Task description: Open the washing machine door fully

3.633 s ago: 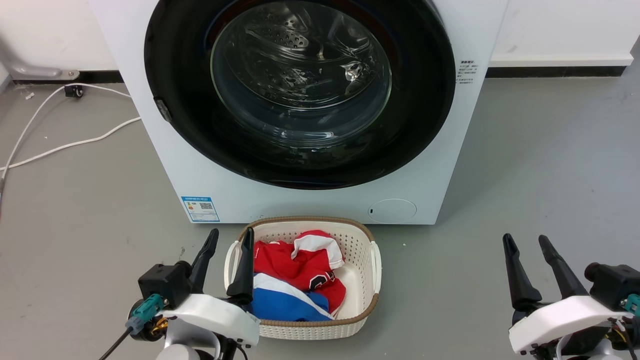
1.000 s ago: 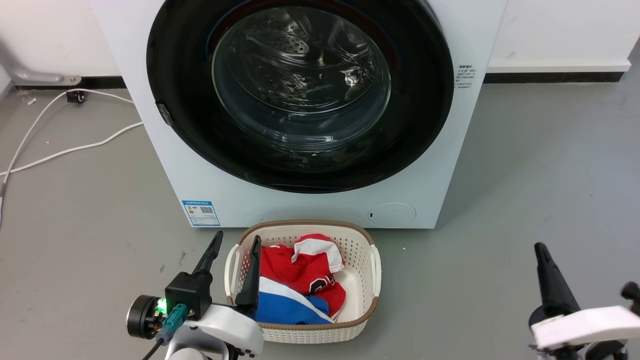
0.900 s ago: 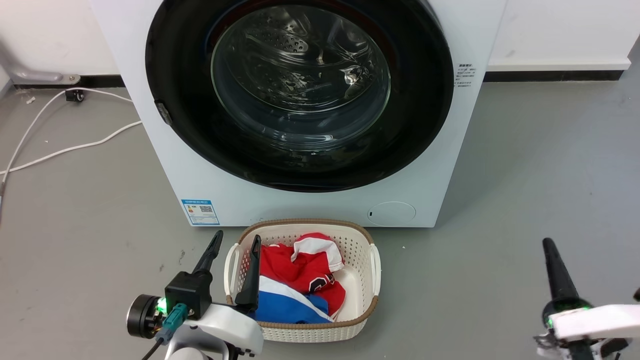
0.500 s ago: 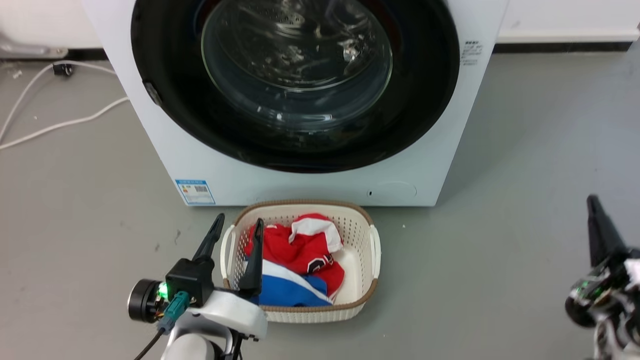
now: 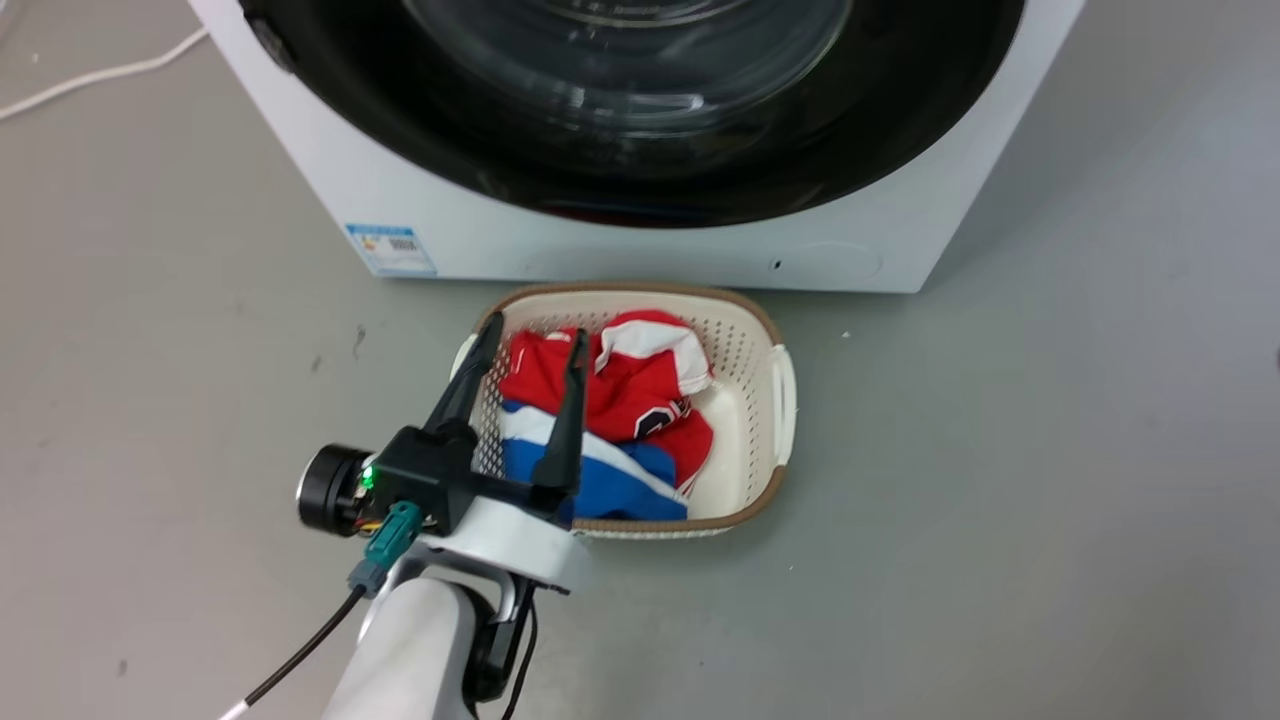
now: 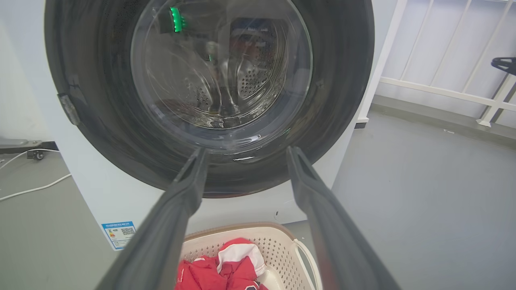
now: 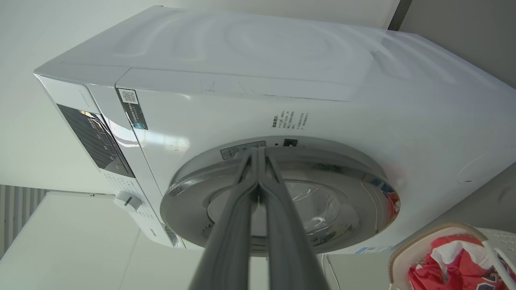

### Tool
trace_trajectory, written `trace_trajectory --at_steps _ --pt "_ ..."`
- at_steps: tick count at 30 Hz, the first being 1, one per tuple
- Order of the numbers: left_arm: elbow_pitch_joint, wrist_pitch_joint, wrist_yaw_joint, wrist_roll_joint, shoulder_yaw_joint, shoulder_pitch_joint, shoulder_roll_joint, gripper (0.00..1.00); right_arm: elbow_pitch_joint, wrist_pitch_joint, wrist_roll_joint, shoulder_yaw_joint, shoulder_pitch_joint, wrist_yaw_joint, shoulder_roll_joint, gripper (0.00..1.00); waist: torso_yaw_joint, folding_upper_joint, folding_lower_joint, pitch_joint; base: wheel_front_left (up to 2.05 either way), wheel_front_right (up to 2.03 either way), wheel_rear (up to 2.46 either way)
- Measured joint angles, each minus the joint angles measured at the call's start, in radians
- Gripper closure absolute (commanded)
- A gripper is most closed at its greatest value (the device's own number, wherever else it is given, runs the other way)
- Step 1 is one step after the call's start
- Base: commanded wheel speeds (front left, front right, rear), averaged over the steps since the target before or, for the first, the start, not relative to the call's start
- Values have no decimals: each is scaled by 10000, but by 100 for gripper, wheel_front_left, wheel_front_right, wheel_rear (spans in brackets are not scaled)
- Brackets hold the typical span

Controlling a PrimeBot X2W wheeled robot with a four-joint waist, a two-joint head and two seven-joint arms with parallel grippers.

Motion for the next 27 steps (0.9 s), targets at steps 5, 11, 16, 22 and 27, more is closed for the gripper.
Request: trace_trajectory --at_steps 5,11,16,22,27 --pt "-98 2 105 -171 -522 -410 -2 0 1114 719 -63 518 -1739 0 -780 100 404 0 0 590 0 0 0" --pt "-247 2 257 -278 -926 -827 0 0 1962 1486 -591 1436 -3631 -2 -1237 100 814 0 0 1253 0 0 0" --pt "-372 0 366 -349 -1101 -1057 2 0 2523 1766 -1127 2080 -4954 0 -1262 100 1086 0 0 1690 0 0 0" --pt "-516 2 485 -445 -1379 -1281 -2 0 3185 1666 -1774 2560 -6159 -2 -1256 100 1395 0 0 2074 0 0 0" --pt "-640 0 652 -548 -1584 -1479 0 0 3459 1931 -2148 2840 -6902 6 -1275 100 1584 0 -1 2447 0 0 0"
